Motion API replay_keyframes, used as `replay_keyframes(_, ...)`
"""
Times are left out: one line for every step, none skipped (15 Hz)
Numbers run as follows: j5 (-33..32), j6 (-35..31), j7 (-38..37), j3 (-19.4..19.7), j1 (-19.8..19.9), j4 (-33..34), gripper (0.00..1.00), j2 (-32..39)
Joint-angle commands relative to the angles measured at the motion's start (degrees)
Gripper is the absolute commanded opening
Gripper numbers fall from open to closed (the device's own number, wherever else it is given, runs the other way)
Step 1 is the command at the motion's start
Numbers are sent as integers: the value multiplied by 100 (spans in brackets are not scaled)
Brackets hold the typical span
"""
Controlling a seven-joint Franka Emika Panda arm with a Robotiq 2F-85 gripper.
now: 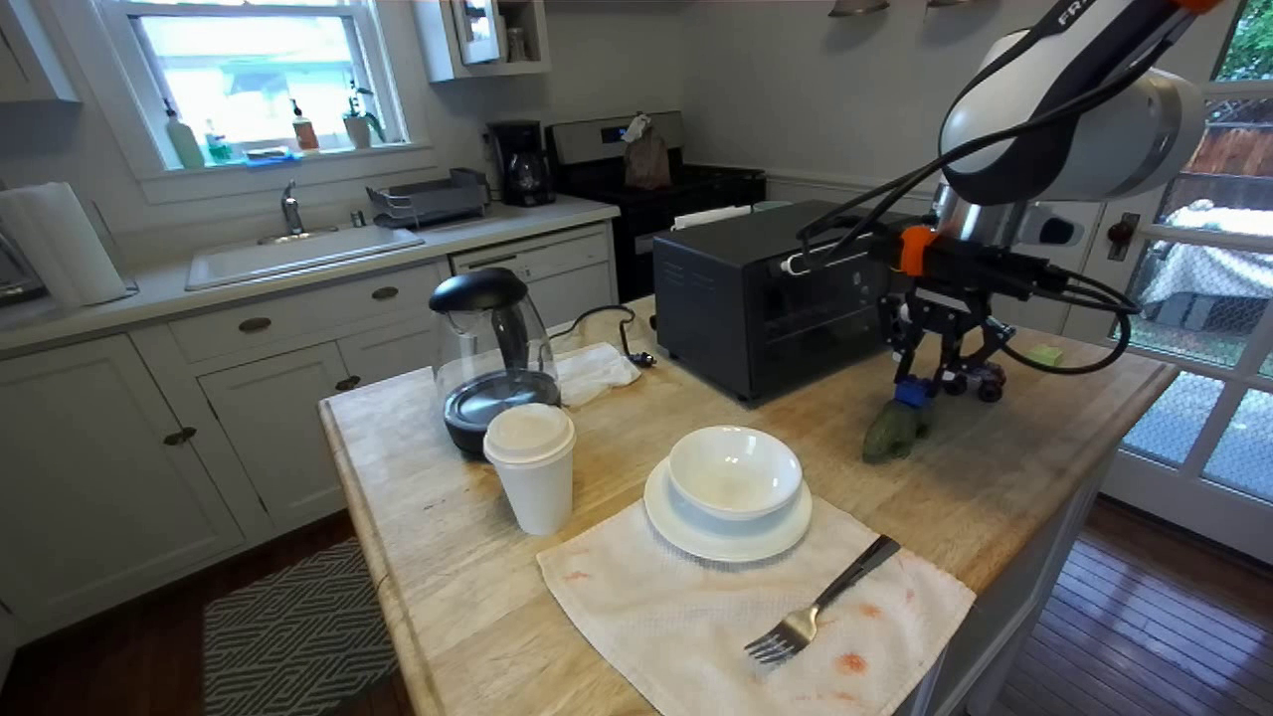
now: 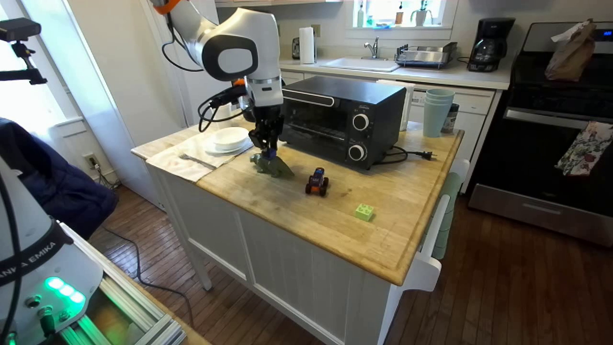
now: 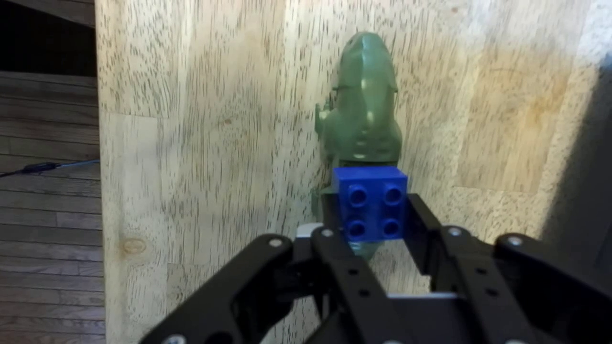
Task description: Put the blue block on top of the toy animal
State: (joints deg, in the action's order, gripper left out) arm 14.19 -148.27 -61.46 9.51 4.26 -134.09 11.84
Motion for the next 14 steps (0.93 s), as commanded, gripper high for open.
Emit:
replay_keyframes(95, -30, -76, -56, -7, 19, 11, 46)
replay_keyframes(84, -34, -85, -56, -10, 20, 11, 50)
replay_keyframes(74, -34, -92, -55, -12, 22, 11, 58)
replay_keyframes(65, -26, -92, -54, -12, 29, 11, 75)
replay_keyframes(63, -22, -91, -54, -12, 31, 11, 89)
replay_keyframes(55, -25, -92, -50, -12, 34, 11, 107)
replay_keyframes(50, -28, -92, -46, -12, 38, 11, 117)
replay_keyframes(38, -25, -99, -41, -13, 40, 11, 111)
replay_keyframes(34, -25, -98, -40, -14, 41, 11, 113)
replay_keyframes(26, -25, -106, -38, -17, 41, 11, 113)
replay_keyframes(29, -23, -102, -39, -15, 43, 11, 118)
replay_keyframes(35, -5, -86, -42, -11, 49, 11, 118)
replay_keyframes(80, 16, -41, -60, 3, 55, 61, 112)
replay_keyframes(66, 33, -41, -56, 2, 55, 62, 107)
